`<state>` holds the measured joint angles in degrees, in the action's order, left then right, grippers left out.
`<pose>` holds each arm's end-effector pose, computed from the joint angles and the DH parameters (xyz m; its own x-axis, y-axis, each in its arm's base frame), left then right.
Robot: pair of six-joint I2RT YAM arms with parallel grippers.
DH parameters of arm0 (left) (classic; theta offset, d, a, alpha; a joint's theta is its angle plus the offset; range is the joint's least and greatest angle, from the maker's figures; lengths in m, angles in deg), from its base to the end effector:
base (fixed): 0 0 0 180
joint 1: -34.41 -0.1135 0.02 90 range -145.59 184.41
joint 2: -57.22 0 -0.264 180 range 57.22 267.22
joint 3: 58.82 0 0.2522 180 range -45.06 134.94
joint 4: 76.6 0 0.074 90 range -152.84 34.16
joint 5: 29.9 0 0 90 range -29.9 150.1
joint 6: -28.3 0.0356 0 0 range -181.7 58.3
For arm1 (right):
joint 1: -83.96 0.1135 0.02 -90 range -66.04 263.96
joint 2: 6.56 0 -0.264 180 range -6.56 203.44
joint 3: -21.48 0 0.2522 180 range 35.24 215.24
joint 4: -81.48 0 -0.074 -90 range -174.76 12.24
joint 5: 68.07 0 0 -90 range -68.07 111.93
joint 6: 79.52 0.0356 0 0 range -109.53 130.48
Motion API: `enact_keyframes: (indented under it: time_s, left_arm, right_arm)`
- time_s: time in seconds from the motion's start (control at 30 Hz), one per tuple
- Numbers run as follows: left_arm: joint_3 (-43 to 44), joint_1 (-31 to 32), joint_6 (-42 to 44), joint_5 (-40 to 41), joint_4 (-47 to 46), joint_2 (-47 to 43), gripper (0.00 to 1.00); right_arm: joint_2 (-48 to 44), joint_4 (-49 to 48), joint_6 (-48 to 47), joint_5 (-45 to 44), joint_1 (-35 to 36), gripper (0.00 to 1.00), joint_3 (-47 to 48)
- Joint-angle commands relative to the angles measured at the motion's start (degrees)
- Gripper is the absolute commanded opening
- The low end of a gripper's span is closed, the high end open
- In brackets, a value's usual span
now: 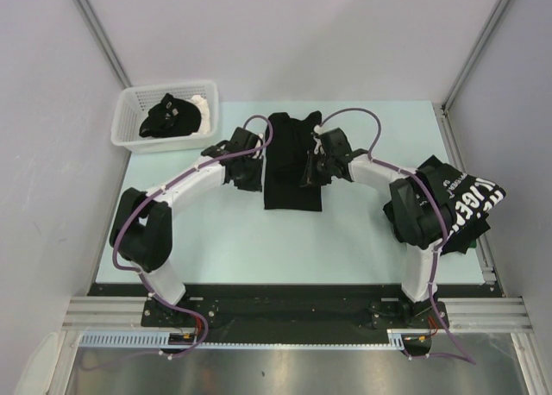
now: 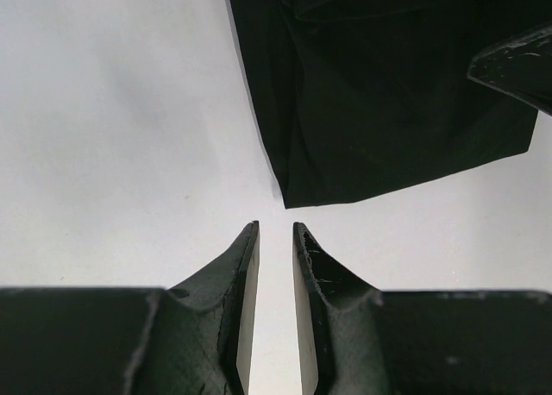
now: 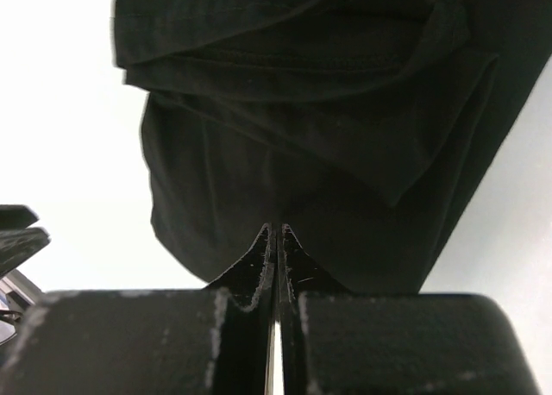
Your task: Fold and stack the t-shirts
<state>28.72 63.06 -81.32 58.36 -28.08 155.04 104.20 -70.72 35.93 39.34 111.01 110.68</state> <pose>0.3161 -0.1740 0.2363 -0.8726 0.0943 -0.4792 0.2124 0.9568 -0.1984 0.3678 0.1998 0.1858 -0.8713 0.0155 -0.4905 -0.2581 0.8356 0.4849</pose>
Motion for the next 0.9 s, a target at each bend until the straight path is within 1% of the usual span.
enact_keyframes:
  time_s: [0.0, 0.33, 0.67, 0.7, 0.87]
  left_arm:
    - [-0.92, 0.36, -1.3, 0.24, -1.01, -2.55, 0.26]
    - [-1.79, 0.36, -1.92, 0.42, -0.57, -3.07, 0.26]
    - [-2.68, 0.98, -1.92, 0.77, 0.39, -3.6, 0.25]
    - [-2.67, 1.15, -1.83, 0.77, 0.57, -3.51, 0.25]
    - [-2.76, 1.42, -1.39, 1.47, 1.36, -3.69, 0.25]
  right_arm:
    - [2.18, -3.84, 0.83, 2.1, -0.24, 0.0, -0.29]
    - [3.94, -11.75, 0.65, 3.68, -2.08, 0.0, 0.06]
    - [6.75, -13.43, 0.92, 4.21, -3.93, 0.0, 2.6]
    - [7.1, -15.43, 0.74, 4.04, -4.02, 0.0, 3.04]
    - [9.91, -17.29, -0.4, 3.51, -4.2, 0.0, 5.42]
